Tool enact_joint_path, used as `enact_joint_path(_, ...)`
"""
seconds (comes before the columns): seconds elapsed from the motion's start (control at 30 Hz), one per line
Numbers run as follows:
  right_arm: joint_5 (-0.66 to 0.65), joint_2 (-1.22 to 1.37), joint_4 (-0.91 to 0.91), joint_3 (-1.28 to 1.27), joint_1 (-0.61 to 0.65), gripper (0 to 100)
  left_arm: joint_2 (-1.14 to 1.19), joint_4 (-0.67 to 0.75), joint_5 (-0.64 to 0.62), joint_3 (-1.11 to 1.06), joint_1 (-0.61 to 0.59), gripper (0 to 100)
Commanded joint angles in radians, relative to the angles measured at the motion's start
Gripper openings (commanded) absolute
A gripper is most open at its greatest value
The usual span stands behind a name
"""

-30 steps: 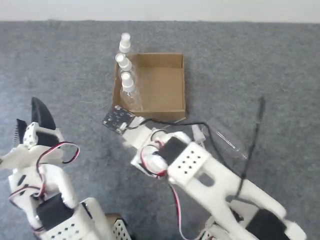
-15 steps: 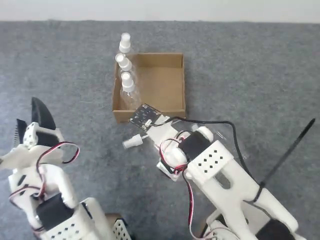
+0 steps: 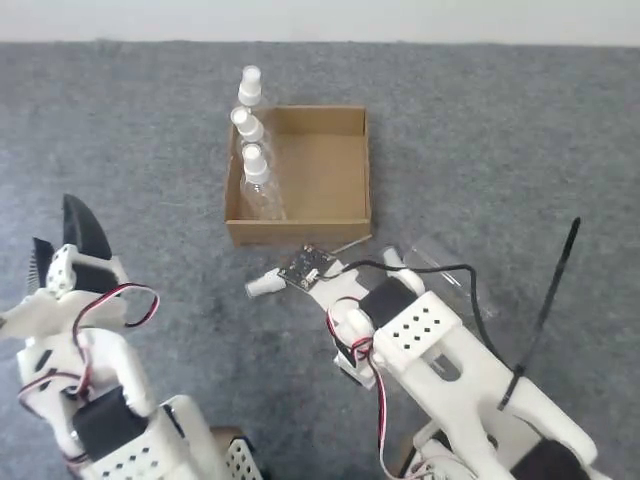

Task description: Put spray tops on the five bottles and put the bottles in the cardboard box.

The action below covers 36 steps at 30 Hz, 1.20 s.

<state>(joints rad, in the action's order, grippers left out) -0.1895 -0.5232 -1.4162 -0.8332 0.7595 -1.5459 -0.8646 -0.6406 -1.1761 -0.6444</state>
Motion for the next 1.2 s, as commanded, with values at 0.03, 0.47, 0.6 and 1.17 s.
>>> enact_joint_path(0.03,-0.011,-0.044,0.007,-0.002,-0.012,21.5,-0.005,0.034,-0.009,0.007,0.002,21)
enact_joint_path(0.47,-0.005,-0.044,0.015,0.002,-0.010,22.2,-0.005,0.034,-0.009,0.007,0.002,21)
enact_joint_path(0.6,-0.005,-0.044,0.016,0.003,-0.012,22.1,-0.005,0.034,-0.009,0.007,0.003,21)
enact_joint_path(1.17,-0.180,-0.042,0.048,-0.006,-0.120,22.0,-0.005,0.034,-0.008,0.007,0.005,21)
